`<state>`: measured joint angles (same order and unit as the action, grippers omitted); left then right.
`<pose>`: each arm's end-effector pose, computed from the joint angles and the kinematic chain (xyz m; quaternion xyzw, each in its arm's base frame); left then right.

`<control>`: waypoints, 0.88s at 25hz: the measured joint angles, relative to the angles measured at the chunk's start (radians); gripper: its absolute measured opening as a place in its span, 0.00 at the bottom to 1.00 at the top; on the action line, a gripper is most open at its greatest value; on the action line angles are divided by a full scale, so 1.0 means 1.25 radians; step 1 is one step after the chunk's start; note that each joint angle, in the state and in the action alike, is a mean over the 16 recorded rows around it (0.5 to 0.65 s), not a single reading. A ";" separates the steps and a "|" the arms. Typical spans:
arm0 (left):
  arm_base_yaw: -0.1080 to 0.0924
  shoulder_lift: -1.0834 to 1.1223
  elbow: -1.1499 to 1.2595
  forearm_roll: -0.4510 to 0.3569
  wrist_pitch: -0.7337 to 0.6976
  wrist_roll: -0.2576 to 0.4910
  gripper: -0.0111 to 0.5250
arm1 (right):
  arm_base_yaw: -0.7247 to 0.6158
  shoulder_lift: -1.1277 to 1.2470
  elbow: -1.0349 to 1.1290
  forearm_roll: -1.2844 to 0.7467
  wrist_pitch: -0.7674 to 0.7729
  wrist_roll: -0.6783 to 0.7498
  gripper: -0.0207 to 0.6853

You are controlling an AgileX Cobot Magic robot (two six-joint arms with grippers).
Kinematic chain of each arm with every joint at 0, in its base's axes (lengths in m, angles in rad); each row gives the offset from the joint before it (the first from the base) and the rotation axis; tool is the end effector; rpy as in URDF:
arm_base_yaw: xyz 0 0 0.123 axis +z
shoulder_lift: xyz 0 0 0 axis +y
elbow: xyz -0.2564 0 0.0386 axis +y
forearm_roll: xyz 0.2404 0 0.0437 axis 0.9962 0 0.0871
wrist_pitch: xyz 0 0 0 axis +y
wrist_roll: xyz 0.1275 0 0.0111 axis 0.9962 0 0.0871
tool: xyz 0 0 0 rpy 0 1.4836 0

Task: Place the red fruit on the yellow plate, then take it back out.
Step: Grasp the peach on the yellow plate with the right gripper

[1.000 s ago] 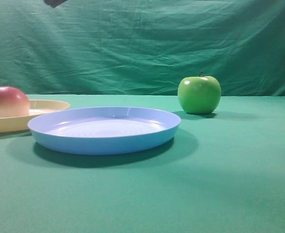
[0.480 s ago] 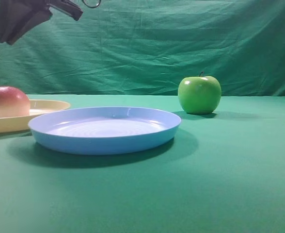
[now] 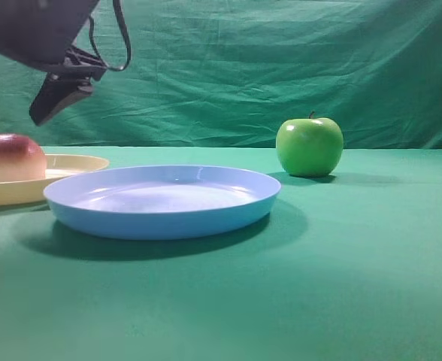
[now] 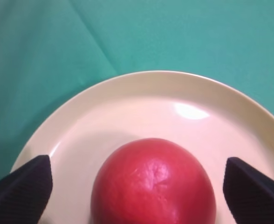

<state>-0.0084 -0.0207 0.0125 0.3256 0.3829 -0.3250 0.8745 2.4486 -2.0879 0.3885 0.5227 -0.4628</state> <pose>0.1055 0.0144 0.1681 -0.0415 0.7939 0.0386 0.6054 0.3361 0.4398 0.1262 -0.4703 0.7863 0.2249 0.3316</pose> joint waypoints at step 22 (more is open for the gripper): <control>0.000 0.000 0.000 0.000 0.000 0.000 0.02 | -0.044 -0.074 -0.002 -0.133 0.153 0.126 0.35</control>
<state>-0.0084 -0.0207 0.0125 0.3256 0.3829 -0.3250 0.8196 2.3555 -2.0905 0.2225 0.7137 -0.3056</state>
